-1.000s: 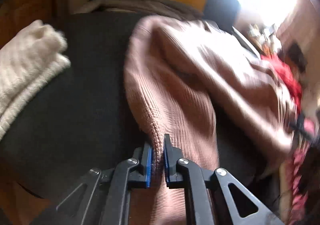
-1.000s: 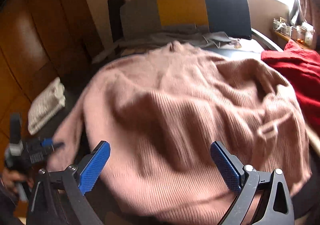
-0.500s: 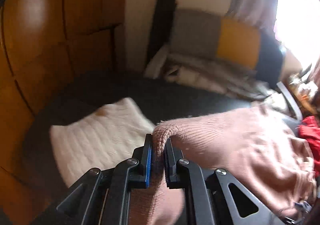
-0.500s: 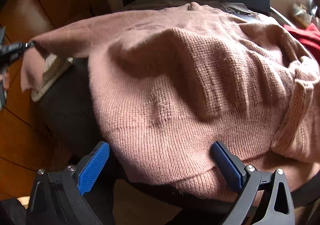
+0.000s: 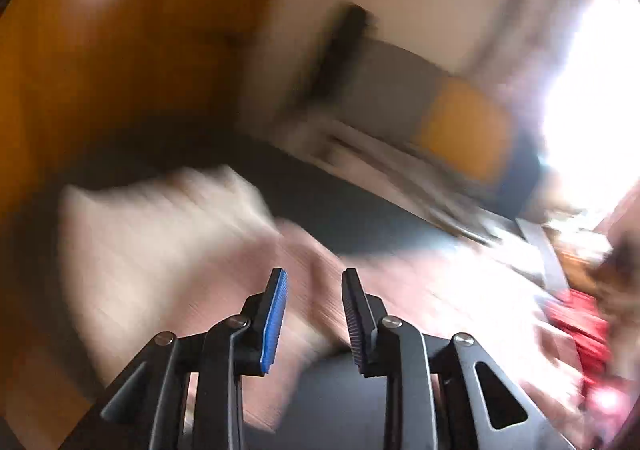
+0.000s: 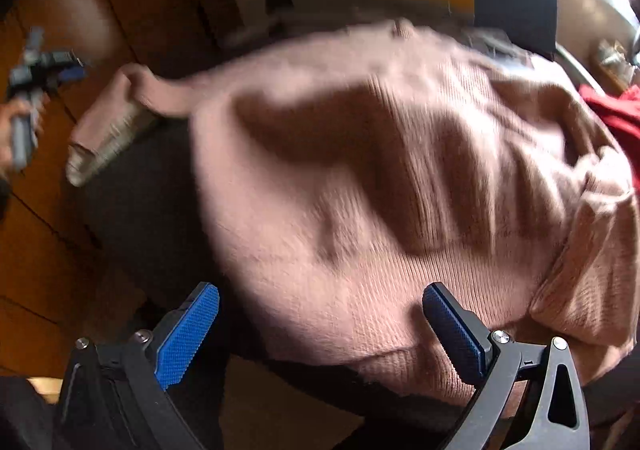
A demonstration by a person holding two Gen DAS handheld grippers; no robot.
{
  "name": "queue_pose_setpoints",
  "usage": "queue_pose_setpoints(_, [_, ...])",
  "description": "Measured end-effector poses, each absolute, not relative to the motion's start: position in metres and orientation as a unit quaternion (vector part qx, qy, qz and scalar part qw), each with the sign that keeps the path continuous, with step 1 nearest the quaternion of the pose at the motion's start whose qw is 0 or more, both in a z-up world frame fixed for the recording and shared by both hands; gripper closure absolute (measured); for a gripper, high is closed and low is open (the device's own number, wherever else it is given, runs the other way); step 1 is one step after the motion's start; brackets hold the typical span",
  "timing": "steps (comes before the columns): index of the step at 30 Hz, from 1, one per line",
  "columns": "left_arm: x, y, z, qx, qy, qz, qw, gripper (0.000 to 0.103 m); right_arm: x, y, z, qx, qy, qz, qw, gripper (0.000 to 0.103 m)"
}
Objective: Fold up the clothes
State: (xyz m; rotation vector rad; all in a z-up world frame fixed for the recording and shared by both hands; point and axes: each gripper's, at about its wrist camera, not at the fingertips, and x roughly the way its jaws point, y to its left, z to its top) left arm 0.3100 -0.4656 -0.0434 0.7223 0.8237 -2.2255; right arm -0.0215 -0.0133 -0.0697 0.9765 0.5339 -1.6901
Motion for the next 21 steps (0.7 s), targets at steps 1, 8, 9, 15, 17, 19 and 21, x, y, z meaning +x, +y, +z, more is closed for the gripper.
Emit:
queue_pose_setpoints(1, [0.307, -0.448, -0.058, 0.286, 0.333, -0.851, 0.289, 0.074, -0.017, -0.018, -0.072, 0.401, 0.237, -0.705, 0.535, 0.000])
queue_pose_setpoints(8, [0.285, -0.347, -0.131, 0.342, 0.415, -0.834, 0.124, 0.074, 0.014, -0.052, -0.084, 0.343, 0.331, -0.676, 0.563, 0.015])
queue_pose_setpoints(9, [0.282, -0.334, -0.138, 0.349, 0.421, -0.830, 0.109, 0.074, 0.018, -0.057, -0.086, 0.334, 0.344, -0.671, 0.566, 0.023])
queue_pose_setpoints(15, [0.274, -0.294, -0.156, 0.352, 0.464, -0.812, 0.040, 0.074, -0.014, -0.072, -0.075, 0.413, 0.238, -0.648, 0.594, 0.080])
queue_pose_setpoints(17, [0.273, -0.290, -0.160, 0.342, 0.490, -0.801, 0.019, 0.073, -0.059, -0.063, -0.066, 0.497, 0.067, -0.609, 0.615, 0.090])
queue_pose_setpoints(19, [0.268, -0.287, -0.162, 0.336, 0.507, -0.794, 0.004, 0.071, -0.102, -0.047, -0.066, 0.537, -0.090, -0.578, 0.608, 0.090])
queue_pose_setpoints(21, [0.261, -0.285, -0.165, 0.332, 0.514, -0.791, -0.004, 0.070, -0.134, -0.033, -0.079, 0.566, -0.192, -0.549, 0.585, 0.090])
